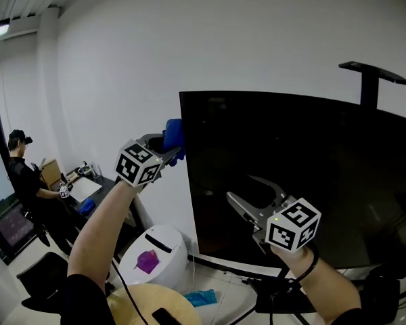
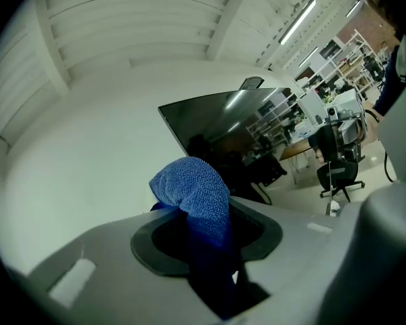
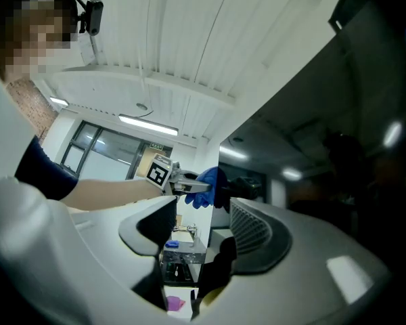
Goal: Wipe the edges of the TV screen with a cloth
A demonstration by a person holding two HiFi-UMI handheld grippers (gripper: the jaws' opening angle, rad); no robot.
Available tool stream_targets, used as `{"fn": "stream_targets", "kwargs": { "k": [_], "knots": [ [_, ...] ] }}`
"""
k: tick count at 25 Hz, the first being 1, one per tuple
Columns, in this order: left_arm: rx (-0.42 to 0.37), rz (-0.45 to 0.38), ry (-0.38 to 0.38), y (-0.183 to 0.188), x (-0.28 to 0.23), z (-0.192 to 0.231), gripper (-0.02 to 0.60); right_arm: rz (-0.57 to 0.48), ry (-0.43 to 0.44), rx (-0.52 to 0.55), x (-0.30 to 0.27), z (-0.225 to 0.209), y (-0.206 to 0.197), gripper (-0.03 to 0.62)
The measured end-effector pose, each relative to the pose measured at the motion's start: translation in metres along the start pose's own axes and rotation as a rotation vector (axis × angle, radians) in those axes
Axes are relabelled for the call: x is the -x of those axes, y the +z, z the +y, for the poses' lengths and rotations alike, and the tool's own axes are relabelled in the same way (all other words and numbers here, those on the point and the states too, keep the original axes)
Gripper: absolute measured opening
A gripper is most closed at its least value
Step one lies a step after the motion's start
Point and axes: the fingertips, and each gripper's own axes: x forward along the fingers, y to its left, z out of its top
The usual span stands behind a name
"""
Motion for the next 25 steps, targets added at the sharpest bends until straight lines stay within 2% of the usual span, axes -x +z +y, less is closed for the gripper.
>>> {"fn": "stream_targets", "kwargs": {
  "k": [6, 14, 20, 25],
  "knots": [
    [-0.048, -0.012, 0.035, 0.033, 0.004, 0.024, 0.130, -0.018, -0.003, 0.065, -0.002, 0.003, 0.030, 0.251],
    [-0.067, -0.029, 0.065, 0.069, 0.007, 0.049, 0.130, -0.045, -0.002, 0.081, 0.004, 0.009, 0.056, 0.247],
    [-0.065, -0.027, 0.091, 0.095, -0.013, 0.063, 0.130, -0.092, -0.023, 0.064, 0.013, -0.019, 0.087, 0.247],
    [-0.116, -0.025, 0.131, 0.114, 0.016, 0.082, 0.130, -0.125, -0.036, 0.116, 0.013, -0.002, 0.114, 0.245]
  ]
}}
